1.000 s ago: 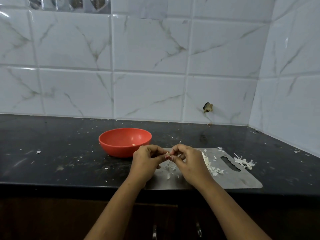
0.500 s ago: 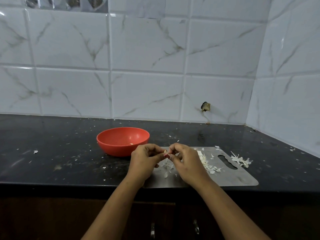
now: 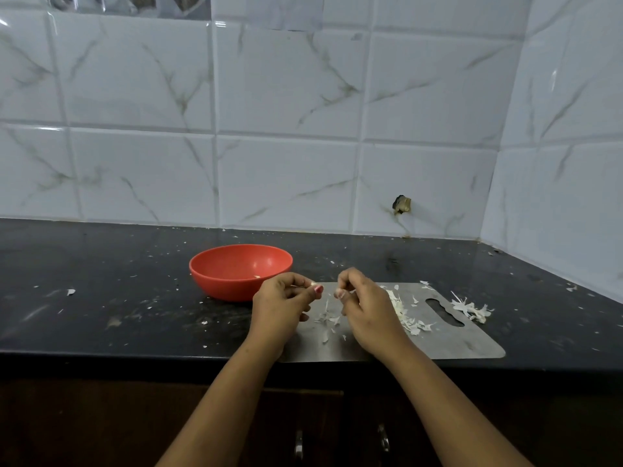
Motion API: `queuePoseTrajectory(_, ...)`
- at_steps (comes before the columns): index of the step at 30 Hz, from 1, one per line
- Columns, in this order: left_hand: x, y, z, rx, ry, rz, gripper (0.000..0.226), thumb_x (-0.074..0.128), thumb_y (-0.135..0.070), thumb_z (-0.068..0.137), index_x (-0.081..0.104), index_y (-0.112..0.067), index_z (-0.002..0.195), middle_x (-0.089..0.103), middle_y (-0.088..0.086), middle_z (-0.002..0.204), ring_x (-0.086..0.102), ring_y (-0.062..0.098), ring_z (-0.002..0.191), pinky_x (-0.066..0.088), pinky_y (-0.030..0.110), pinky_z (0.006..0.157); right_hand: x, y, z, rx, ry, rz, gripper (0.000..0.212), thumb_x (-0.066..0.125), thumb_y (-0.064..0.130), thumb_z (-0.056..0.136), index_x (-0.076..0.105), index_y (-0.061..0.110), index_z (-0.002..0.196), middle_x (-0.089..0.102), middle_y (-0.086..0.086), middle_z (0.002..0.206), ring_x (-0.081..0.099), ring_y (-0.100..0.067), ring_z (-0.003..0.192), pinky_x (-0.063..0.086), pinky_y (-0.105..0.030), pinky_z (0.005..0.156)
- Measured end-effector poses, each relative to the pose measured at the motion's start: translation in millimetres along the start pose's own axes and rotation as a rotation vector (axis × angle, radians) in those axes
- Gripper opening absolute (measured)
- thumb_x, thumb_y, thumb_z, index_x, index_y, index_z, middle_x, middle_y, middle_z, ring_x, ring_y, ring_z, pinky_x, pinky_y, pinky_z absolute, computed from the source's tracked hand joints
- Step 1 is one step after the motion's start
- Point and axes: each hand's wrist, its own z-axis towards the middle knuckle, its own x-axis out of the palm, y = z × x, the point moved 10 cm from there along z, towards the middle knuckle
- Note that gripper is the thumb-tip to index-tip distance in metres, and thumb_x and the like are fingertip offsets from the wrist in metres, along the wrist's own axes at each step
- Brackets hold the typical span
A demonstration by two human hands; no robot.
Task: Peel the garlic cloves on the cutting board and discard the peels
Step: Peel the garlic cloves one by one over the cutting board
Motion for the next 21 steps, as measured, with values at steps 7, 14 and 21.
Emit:
queuePoseTrajectory(7, 5.4, 4.1, 0.9, -0.044, 0.077, -0.037, 0.010, 0.073, -0.009, 0.082, 0.068, -0.008, 0.091, 0.072, 0.014, 0.083, 0.061, 0.013, 0.063, 0.049, 0.020, 0.054, -5.5, 4.2, -1.9, 0.004, -0.036, 0.074, 0.024, 0.064, 0.003, 0.087, 0.058, 0.026, 0.083, 0.064, 0.007, 0.080, 0.057, -0.008, 0.063, 0.043, -0.010, 0.058)
queuePoseTrajectory(14, 8.3, -1.0, -0.1, 0.023, 0.060, 0.057, 0.005, 0.070, -0.011, 0.086, 0.068, -0.016, 0.085, 0.073, 0.001, 0.074, 0.063, 0.009, 0.058, 0.048, 0.022, 0.054, -6.6, -2.8, -1.4, 0.039, -0.065, 0.103, 0.013, 0.064, 0.013, 0.090, 0.071, 0.025, 0.090, 0.069, 0.009, 0.082, 0.060, -0.003, 0.072, 0.044, -0.013, 0.059)
queuePoseTrajectory(21, 7.9, -7.4, -2.3, 0.064, 0.054, 0.129, 0.004, 0.068, -0.015, 0.087, 0.068, -0.019, 0.088, 0.073, -0.003, 0.077, 0.062, 0.003, 0.060, 0.048, 0.017, 0.053, -2.1, -12.4, 0.4, 0.077, -0.030, 0.002, 0.027, 0.056, 0.001, 0.091, 0.072, 0.022, 0.098, 0.071, 0.010, 0.094, 0.060, 0.004, 0.077, 0.043, -0.007, 0.067)
